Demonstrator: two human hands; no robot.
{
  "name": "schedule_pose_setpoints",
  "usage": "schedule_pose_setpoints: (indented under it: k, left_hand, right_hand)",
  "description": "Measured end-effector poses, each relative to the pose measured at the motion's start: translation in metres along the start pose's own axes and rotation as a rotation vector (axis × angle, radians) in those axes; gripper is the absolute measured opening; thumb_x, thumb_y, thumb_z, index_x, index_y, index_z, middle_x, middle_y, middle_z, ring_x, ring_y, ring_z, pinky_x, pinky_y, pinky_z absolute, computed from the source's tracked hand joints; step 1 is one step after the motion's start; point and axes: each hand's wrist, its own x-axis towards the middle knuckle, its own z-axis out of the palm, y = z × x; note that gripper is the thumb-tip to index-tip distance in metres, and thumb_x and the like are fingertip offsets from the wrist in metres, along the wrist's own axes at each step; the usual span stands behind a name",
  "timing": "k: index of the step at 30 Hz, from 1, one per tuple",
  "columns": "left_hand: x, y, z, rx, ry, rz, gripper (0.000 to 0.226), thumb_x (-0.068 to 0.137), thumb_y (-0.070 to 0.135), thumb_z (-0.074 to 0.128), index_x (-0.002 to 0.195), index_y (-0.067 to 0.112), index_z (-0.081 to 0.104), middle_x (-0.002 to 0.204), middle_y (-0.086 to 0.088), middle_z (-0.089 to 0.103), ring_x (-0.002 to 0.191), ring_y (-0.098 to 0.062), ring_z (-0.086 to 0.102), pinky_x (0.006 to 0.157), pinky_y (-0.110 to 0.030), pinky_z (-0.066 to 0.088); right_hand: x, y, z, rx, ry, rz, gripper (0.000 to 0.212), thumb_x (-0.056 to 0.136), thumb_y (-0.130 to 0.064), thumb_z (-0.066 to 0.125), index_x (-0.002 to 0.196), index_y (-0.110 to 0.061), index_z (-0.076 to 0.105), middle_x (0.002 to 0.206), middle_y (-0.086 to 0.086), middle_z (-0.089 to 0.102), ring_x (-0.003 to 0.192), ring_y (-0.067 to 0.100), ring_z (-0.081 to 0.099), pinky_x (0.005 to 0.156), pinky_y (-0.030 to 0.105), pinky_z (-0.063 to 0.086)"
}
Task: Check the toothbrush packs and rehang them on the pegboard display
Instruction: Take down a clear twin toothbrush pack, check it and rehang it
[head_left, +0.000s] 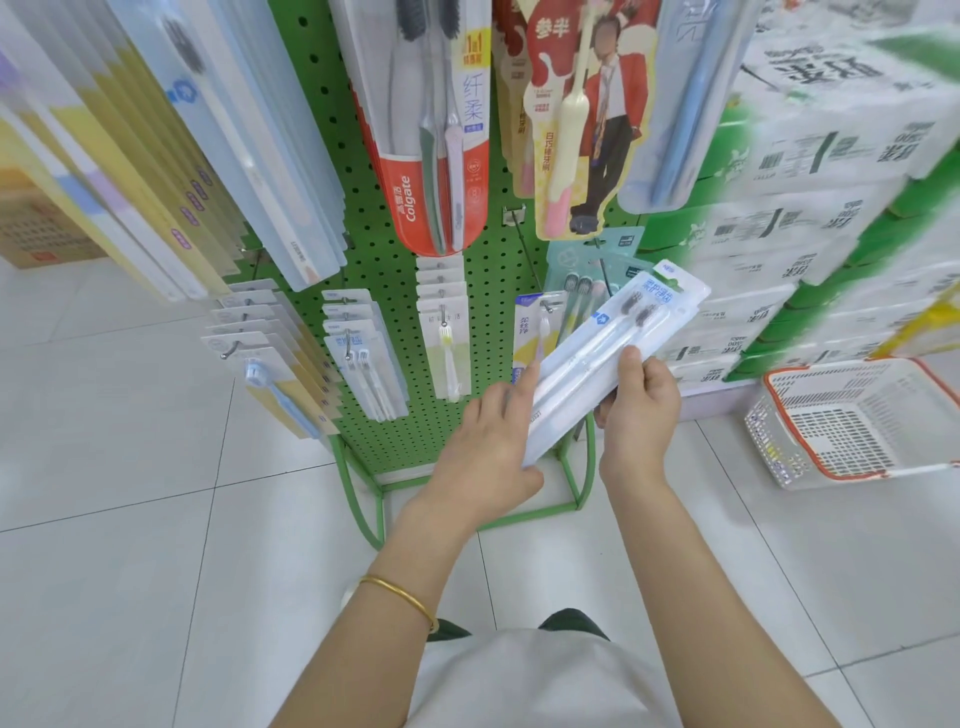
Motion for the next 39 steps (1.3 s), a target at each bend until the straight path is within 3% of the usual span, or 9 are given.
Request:
schedule_pose_setpoints:
  k: [5,7,9,12,18,23,30,34,39]
  left_hand:
    - [0.002,0.0,-0.007,-0.339,-0.076,0.007,0.073,0.09,0.009,0.043,0.152,0.03,0.01,0.151,-0.001,0.026,0.135,-0.021,0.031,0.111,-0.035,0.029]
    - [0.0,0.003,-0.012,-0.539,-0.084,-0.011,0.058,0.091,0.01,0.039,0.142,0.036,0.028,0.139,-0.001,0.04,0.118,-0.024,0.051,0.1,-0.042,0.044]
    - [-0.004,0.007,-0.017,-0.744,-0.131,-0.052,0.048,0.095,0.006,0.033,0.129,0.04,0.035,0.129,0.001,0.046,0.107,-0.021,0.059,0.091,-0.043,0.051]
    - [-0.008,0.004,-0.019,-0.875,-0.242,-0.131,0.045,0.095,-0.001,0.029,0.125,0.031,0.04,0.124,-0.001,0.054,0.107,-0.022,0.064,0.088,-0.041,0.055]
    - [-0.009,-0.005,-0.012,-0.779,-0.257,-0.185,0.017,0.097,0.008,0.048,0.111,0.014,0.055,0.102,-0.006,0.067,0.087,-0.023,0.068,0.086,-0.034,0.053]
    - [-0.006,-0.009,-0.012,-0.681,-0.082,-0.242,0.023,0.095,0.03,0.056,0.109,0.014,0.064,0.104,-0.009,0.07,0.085,-0.019,0.063,0.08,-0.032,0.05]
    - [0.008,-0.01,-0.033,-0.825,0.301,-0.262,0.026,0.096,0.029,0.053,0.111,0.01,0.061,0.106,-0.005,0.069,0.095,-0.02,0.067,0.084,-0.041,0.054]
    - [0.013,-0.015,-0.045,-0.914,0.513,-0.283,0.015,0.096,0.025,0.055,0.097,0.011,0.058,0.092,-0.002,0.065,0.081,-0.016,0.062,0.069,-0.021,0.049]
    - [0.011,-0.02,-0.048,-1.054,0.583,-0.308,0.009,0.096,0.022,0.056,0.09,0.015,0.058,0.088,-0.005,0.061,0.078,-0.014,0.056,0.07,-0.028,0.047]
  right_hand:
    - [-0.003,-0.003,-0.002,0.124,-0.074,0.07,0.035,0.102,-0.036,0.035,0.079,-0.018,0.052,0.072,0.002,0.052,0.051,0.01,0.044,0.045,0.021,0.035]
    - [-0.001,-0.002,-0.003,0.146,-0.103,0.12,0.034,0.102,-0.038,0.034,0.084,-0.017,0.053,0.085,0.004,0.06,0.053,0.011,0.05,0.045,0.022,0.037]
    - [0.0,0.0,-0.004,0.17,-0.112,0.156,0.019,0.1,-0.029,0.044,0.086,-0.016,0.047,0.078,0.004,0.065,0.049,0.012,0.049,0.044,0.022,0.036]
    - [0.001,0.004,-0.006,0.186,-0.091,0.182,0.009,0.095,-0.011,0.053,0.095,-0.014,0.044,0.046,-0.006,0.047,0.04,0.009,0.037,0.043,0.021,0.032]
    - [-0.003,0.01,-0.008,0.138,-0.233,0.121,0.011,0.094,-0.004,0.053,0.087,-0.01,0.06,0.046,-0.003,0.034,0.039,0.008,0.028,0.039,0.02,0.026]
    - [-0.009,0.005,-0.005,0.09,-0.369,0.099,0.013,0.092,-0.001,0.053,0.084,-0.01,0.057,0.044,-0.006,0.038,0.037,0.008,0.028,0.038,0.019,0.026]
    - [-0.019,0.002,0.001,-0.095,-0.666,0.108,0.014,0.09,0.0,0.056,0.084,-0.011,0.062,0.05,-0.009,0.051,0.04,0.006,0.034,0.041,0.019,0.025]
    - [-0.02,0.002,0.003,-0.136,-0.786,0.106,0.008,0.089,-0.001,0.06,0.085,-0.008,0.062,0.053,-0.008,0.053,0.041,0.006,0.034,0.042,0.019,0.026]
    - [-0.02,0.008,0.007,-0.201,-0.86,0.11,0.01,0.089,0.0,0.059,0.083,-0.008,0.06,0.055,-0.008,0.052,0.045,0.004,0.039,0.044,0.015,0.029]
